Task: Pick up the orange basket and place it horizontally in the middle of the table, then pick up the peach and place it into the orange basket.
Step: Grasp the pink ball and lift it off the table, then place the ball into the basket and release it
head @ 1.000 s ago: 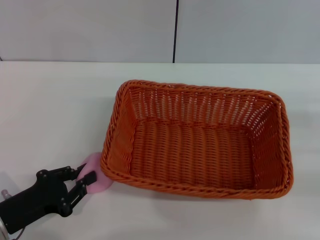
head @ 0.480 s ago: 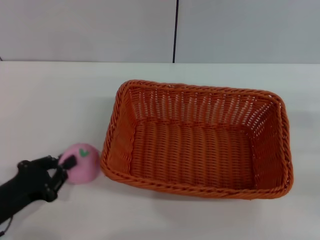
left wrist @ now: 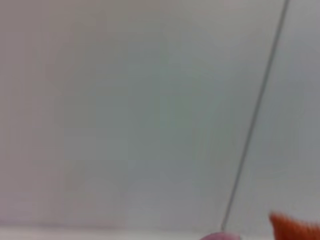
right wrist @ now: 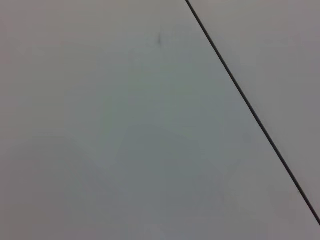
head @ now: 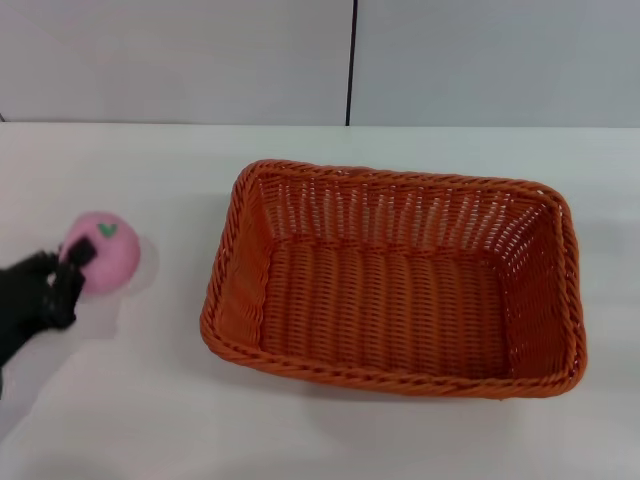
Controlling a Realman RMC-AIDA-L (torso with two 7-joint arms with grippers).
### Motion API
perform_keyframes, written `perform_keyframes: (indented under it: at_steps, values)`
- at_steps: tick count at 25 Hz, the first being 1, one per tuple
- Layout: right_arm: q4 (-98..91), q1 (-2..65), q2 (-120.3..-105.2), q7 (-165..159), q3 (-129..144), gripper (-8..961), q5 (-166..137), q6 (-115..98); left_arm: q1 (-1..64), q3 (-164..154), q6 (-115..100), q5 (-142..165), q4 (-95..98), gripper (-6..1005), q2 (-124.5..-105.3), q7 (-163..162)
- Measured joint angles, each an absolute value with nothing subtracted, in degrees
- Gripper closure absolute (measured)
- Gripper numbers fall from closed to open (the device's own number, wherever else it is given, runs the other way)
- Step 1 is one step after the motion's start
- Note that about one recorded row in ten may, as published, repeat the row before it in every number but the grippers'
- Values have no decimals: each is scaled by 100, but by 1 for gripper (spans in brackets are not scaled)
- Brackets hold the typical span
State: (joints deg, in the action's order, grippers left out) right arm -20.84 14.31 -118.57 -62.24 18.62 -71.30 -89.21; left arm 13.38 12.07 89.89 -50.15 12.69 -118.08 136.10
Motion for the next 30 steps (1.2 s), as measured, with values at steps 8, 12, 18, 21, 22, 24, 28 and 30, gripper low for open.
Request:
perform_keyframes:
  at_steps: [8, 12, 18, 21, 22, 24, 28, 30]
  values:
    - [-1931, 1507, -11851, -6123, 1906, 528, -7139, -8878, 1813, 1854, 9054, -5023, 620, 950, -11805, 13614]
    - [-1889, 1510, -11860, -6073, 1907, 528, -7140, -8876, 2298, 1686, 9090, -4962, 198, 949, -11820, 13613]
    - [-1821, 1487, -11846, -6068, 1907, 528, -7146, -8867, 2619, 1035, 9132, -4951, 70, 949, -11836, 13587]
    - [-1816, 1487, -11846, -6066, 1907, 528, -7146, -8856, 2642, 912, 9163, -4949, 70, 946, -11840, 13597]
    - [-1816, 1487, -11846, -6066, 1907, 528, -7146, -8856, 2642, 912, 9163, -4949, 70, 945, -11840, 13597]
    - [-1805, 1499, -11847, -6065, 1908, 528, -7146, -8852, 2642, 912, 9163, -4949, 70, 944, -11840, 13597]
    - [-1792, 1510, -11847, -6064, 1914, 528, -7146, -8842, 2615, 864, 9197, -4948, 17, 940, -11848, 13606]
    - [-1792, 1511, -11851, -6064, 1916, 528, -7146, -8815, 2605, 864, 9211, -4948, 1, 878, -11848, 13606]
